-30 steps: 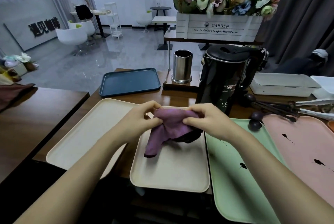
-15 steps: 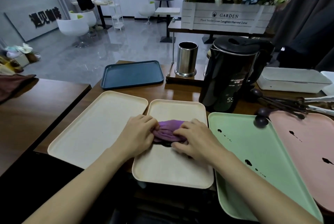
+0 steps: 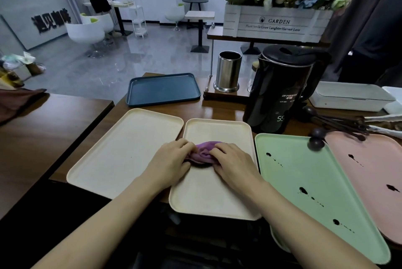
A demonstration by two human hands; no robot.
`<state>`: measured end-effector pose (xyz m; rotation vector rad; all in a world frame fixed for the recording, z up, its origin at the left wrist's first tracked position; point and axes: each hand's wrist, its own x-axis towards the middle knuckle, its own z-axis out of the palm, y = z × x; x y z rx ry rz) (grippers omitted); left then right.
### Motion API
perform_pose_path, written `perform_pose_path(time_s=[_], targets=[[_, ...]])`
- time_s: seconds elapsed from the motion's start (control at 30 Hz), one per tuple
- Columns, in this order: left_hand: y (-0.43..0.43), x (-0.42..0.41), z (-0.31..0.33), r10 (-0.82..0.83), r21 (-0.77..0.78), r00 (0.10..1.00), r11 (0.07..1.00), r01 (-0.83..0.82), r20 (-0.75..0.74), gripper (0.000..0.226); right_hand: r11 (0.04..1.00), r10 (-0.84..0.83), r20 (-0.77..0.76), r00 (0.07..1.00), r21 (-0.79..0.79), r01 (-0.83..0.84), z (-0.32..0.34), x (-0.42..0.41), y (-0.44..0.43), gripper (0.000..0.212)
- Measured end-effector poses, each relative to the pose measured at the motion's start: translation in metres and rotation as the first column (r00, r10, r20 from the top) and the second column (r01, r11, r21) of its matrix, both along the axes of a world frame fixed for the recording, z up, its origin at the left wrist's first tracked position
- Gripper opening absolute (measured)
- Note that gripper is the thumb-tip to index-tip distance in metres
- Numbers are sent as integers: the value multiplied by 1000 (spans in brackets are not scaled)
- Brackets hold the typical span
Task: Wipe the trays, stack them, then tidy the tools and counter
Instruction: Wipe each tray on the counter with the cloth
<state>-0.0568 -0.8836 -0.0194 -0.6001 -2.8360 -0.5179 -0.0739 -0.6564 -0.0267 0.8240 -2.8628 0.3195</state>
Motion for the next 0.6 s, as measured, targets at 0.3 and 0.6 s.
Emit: perform_pose_path(time_s=[0.3, 0.6], targets=[[42, 13, 6, 36, 260, 999, 965, -45, 41, 22, 966, -78, 127, 989, -234, 107, 38, 21, 30, 34], [189, 22, 19, -71, 372, 997, 926, 57, 24, 28, 978, -146, 101, 984, -136, 159, 78, 56, 172, 52]])
